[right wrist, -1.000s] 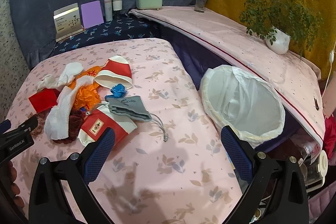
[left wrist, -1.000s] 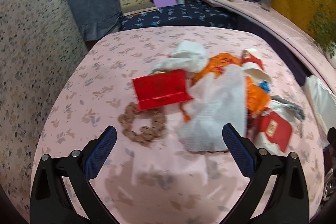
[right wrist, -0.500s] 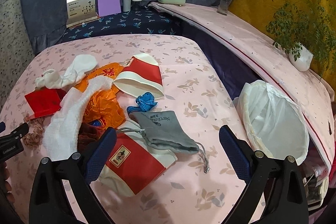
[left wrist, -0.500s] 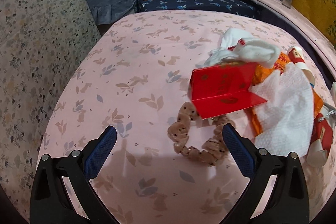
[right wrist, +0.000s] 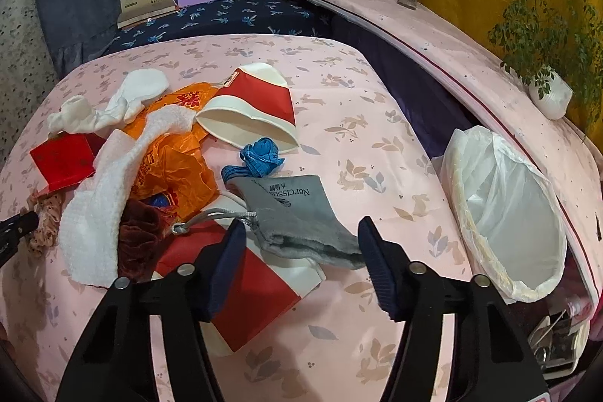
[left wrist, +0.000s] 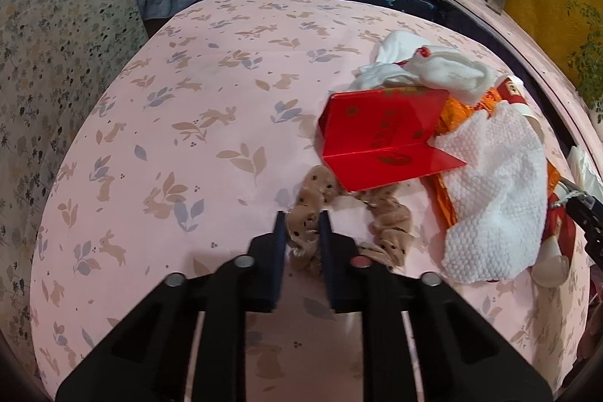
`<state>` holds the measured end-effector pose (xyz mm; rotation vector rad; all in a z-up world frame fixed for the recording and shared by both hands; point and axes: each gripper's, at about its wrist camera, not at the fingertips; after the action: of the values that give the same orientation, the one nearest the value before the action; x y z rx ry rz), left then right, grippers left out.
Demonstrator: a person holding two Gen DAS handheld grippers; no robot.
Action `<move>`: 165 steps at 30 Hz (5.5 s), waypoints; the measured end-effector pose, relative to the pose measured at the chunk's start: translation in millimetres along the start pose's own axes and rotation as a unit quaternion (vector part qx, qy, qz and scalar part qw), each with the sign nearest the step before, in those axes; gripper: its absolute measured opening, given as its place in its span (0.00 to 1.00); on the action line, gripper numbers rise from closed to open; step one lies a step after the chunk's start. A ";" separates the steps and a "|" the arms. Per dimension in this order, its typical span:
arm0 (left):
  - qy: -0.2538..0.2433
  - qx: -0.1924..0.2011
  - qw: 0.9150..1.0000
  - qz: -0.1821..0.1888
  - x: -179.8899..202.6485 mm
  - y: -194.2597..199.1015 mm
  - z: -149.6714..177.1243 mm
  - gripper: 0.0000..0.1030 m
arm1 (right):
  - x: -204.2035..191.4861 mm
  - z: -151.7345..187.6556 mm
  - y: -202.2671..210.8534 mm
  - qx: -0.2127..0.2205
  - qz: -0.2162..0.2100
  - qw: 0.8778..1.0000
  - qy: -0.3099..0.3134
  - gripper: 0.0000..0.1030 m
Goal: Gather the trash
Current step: 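Grasp the brown scrunchie with the left gripper while the right gripper grasps the grey pouch, then carry the scrunchie and grey pouch to the bin and release both inside, then move both tools back over the trash pile on the bed, then grasp the red envelope with the left gripper while the right gripper grasps the red-white cup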
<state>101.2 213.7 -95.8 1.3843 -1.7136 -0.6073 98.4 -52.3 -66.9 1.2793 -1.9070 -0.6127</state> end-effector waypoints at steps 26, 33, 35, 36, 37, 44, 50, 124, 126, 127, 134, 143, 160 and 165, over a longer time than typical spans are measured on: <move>-0.101 0.064 0.988 0.094 132.0 74.3 6.0 0.07 | 79.7 1.5 56.8 0.045 -0.016 0.996 -0.080 0.11; -0.143 0.061 0.980 0.126 190.6 63.3 -2.2 0.07 | 113.5 15.6 53.8 0.035 0.001 0.994 -0.108 0.11; -0.157 0.058 0.976 0.136 208.8 58.4 -3.3 0.07 | 125.2 19.3 51.9 0.033 0.010 0.993 -0.117 0.11; -0.163 0.057 0.975 0.141 217.8 56.1 -3.9 0.07 | 132.3 21.3 50.7 0.033 0.016 0.992 -0.123 0.11; -0.169 0.056 0.973 0.148 228.0 53.3 -4.5 0.07 | 141.6 23.0 48.9 0.031 0.022 0.991 -0.132 0.11; -0.222 0.043 0.954 0.196 298.4 37.4 -8.5 0.07 | 199.0 30.0 34.4 0.021 0.062 0.981 -0.183 0.11; -0.257 0.032 0.937 0.235 356.5 21.7 -5.8 0.07 | 234.2 33.1 20.9 0.013 0.087 0.974 -0.211 0.11; -0.113 0.086 0.990 -0.001 106.6 28.3 -21.0 0.88 | 59.5 14.1 60.2 0.035 -0.025 0.996 -0.077 0.71; -0.108 0.082 0.991 -0.009 89.9 26.9 -20.1 0.88 | 51.7 14.4 61.1 0.034 -0.029 0.997 -0.071 0.71; -0.103 0.080 0.991 -0.011 80.2 26.1 -19.9 0.88 | 47.9 14.3 61.2 0.033 -0.031 0.997 -0.068 0.71; -0.082 0.073 0.994 -0.016 34.7 16.9 -27.8 0.88 | 24.2 16.2 59.9 0.022 -0.040 0.998 -0.052 0.71; -0.083 0.067 0.994 -0.002 19.7 -5.5 -40.3 0.88 | 6.1 18.8 57.7 0.017 -0.036 0.999 -0.034 0.71; -0.060 0.034 0.997 0.038 35.4 -4.0 -15.8 0.09 | 0.7 26.6 41.9 -0.006 -0.038 0.999 -0.036 0.71; -0.066 0.042 0.996 0.040 47.3 9.3 -8.5 0.05 | 12.0 30.6 36.3 -0.018 -0.037 0.997 -0.058 0.71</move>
<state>100.9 172.3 -69.7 1.3528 -1.9095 -0.5987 51.0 -49.8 -55.2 1.3228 -1.9396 -0.7705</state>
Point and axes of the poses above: each gripper's, at about its wrist camera, not at the fingertips, and y roughly against the way its jaws point, x to its right, z to its underside, and after that the axes turned 14 degrees about z, right-handed
